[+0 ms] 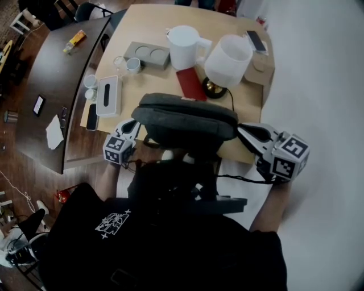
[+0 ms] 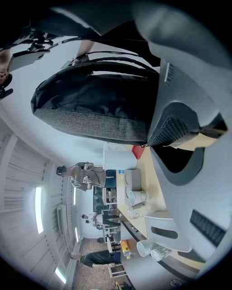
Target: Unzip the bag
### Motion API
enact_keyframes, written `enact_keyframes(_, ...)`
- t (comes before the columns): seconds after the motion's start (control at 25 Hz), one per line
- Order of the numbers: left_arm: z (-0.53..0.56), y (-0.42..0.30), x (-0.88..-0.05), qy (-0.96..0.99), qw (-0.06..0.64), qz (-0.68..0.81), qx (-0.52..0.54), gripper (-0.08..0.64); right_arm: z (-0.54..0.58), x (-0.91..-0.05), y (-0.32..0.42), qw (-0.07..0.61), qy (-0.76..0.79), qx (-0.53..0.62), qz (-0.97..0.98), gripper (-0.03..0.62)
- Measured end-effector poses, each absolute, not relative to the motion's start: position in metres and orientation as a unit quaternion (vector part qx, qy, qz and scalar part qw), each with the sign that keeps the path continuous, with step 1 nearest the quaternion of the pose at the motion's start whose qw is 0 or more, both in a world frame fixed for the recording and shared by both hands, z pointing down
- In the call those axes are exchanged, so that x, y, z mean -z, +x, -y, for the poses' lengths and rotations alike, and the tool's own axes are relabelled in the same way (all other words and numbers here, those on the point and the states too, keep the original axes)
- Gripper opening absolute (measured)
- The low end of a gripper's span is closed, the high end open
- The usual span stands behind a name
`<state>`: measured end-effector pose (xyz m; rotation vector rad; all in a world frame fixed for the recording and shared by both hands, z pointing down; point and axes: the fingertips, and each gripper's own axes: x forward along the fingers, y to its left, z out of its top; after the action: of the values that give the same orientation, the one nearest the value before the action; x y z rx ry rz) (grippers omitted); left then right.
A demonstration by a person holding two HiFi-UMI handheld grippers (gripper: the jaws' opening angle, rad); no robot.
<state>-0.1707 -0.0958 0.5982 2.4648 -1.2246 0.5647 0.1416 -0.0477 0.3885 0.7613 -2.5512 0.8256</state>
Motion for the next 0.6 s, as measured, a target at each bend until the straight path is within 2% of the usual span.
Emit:
enact_keyframes(0.16, 0.096, -0.171, -0.599, 0.867, 0.166, 0.426, -0.2, 0.003, 0.049, -0.386, 0.139, 0.155, 0.255, -0.307, 0.903, 0.025)
enact_keyframes(0.36, 0.096, -0.171, -0.599, 0.868, 0.168, 0.424, -0.194, 0.003, 0.054, -0.381, 0.146, 0.163, 0.257, -0.328, 0.894, 0.021)
enact_keyframes(0.6, 0.099, -0.166, -0.6, 0.871, 0.176, 0.422, -0.18, 0.003, 0.059, -0.388, 0.161, 0.223, 0.286, -0.335, 0.869, 0.021)
